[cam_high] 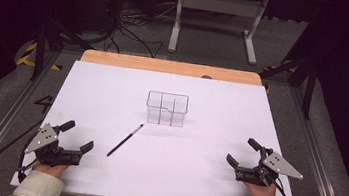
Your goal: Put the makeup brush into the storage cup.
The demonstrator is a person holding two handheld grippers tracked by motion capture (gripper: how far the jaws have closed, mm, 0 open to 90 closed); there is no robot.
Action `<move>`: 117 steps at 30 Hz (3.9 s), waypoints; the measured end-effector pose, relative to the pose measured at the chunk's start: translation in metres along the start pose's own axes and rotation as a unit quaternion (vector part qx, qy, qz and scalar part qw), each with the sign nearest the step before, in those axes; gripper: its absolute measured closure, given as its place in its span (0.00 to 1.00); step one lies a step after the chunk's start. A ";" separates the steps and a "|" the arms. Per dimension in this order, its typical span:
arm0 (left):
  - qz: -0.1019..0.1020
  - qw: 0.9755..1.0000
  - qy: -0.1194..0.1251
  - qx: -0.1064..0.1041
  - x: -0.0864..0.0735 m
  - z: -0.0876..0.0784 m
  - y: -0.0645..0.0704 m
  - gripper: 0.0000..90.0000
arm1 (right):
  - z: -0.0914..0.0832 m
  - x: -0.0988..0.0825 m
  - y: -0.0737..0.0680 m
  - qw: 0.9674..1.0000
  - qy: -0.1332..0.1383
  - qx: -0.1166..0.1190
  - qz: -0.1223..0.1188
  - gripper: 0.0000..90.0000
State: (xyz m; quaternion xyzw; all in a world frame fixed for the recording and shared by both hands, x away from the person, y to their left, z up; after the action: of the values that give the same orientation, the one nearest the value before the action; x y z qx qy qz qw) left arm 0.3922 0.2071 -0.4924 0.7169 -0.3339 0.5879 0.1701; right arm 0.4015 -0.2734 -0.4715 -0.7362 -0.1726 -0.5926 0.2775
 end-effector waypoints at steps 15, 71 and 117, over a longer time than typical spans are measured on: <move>-0.015 1.000 0.005 -0.001 0.014 0.004 -0.002 0.01 | 0.001 -0.001 0.000 1.000 -0.005 -0.001 -0.001 0.02; 0.044 0.980 -0.146 -0.130 0.086 0.072 0.048 0.05 | 0.001 -0.001 0.000 1.000 -0.006 0.000 0.001 0.02; 0.038 0.892 -0.428 -0.142 0.054 0.093 0.042 0.25 | 0.002 -0.002 0.002 1.000 -0.008 -0.021 0.001 0.02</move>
State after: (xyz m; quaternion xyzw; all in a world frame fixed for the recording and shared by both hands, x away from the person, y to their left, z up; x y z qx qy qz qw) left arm 0.4360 0.1032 -0.4700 0.8540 -0.4816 0.1761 0.0881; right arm 0.4040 -0.2733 -0.4738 -0.7469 -0.1614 -0.5900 0.2608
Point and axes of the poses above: each handheld gripper's, and its own axes: z roughly forward along the jaws, x roughly out of its top, y roughly to its right, the point moved 10 cm from there along z, roughly forward along the jaws, and after that the axes turned 13 degrees about z, right-handed, at the moved point
